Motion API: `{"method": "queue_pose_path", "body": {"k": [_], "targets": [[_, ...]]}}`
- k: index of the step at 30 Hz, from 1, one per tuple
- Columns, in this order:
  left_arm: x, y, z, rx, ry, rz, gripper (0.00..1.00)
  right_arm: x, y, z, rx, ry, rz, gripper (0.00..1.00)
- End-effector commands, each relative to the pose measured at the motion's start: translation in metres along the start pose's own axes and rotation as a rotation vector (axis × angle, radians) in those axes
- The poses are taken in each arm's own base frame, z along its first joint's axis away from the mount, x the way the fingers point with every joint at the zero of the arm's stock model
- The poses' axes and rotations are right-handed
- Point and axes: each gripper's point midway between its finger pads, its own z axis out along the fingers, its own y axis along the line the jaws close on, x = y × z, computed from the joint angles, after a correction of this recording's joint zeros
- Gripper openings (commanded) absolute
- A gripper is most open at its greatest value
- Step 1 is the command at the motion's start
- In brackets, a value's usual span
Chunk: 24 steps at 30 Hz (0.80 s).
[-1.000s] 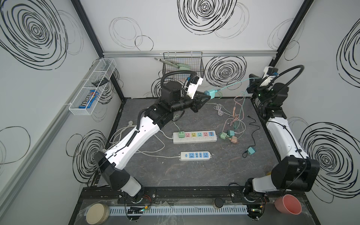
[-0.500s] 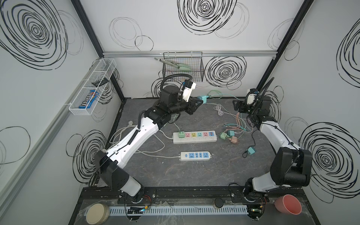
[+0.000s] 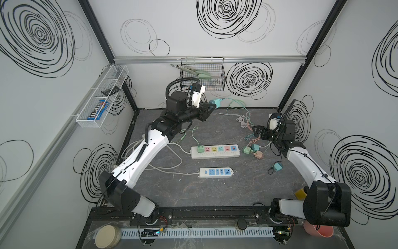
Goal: Insert the plug
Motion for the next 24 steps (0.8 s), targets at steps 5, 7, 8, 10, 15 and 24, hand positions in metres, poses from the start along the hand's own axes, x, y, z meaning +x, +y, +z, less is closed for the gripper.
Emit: {"method": "queue_pose_path", "body": {"k": [5, 7, 8, 10, 15, 24], "targets": [[-0.015, -0.014, -0.003, 0.061, -0.052, 0.025, 0.0, 0.009, -0.013, 0.031, 0.126, 0.066, -0.125, 0.98], [-0.015, -0.013, -0.004, 0.059, -0.05, 0.026, 0.0, -0.002, -0.007, 0.033, 0.136, 0.062, -0.195, 0.98], [-0.015, -0.013, -0.004, 0.058, -0.049, 0.027, 0.0, -0.007, -0.003, 0.034, 0.144, 0.054, -0.244, 0.98], [-0.014, -0.013, -0.004, 0.059, -0.047, 0.026, 0.0, -0.012, 0.007, 0.035, 0.111, 0.043, -0.376, 0.98], [-0.014, -0.014, -0.003, 0.063, -0.042, 0.025, 0.0, -0.002, 0.02, 0.045, 0.015, 0.093, -0.633, 0.96], [-0.012, -0.013, -0.005, 0.053, -0.036, 0.027, 0.0, 0.011, -0.013, 0.071, 0.048, 0.219, -0.811, 0.93]]}}
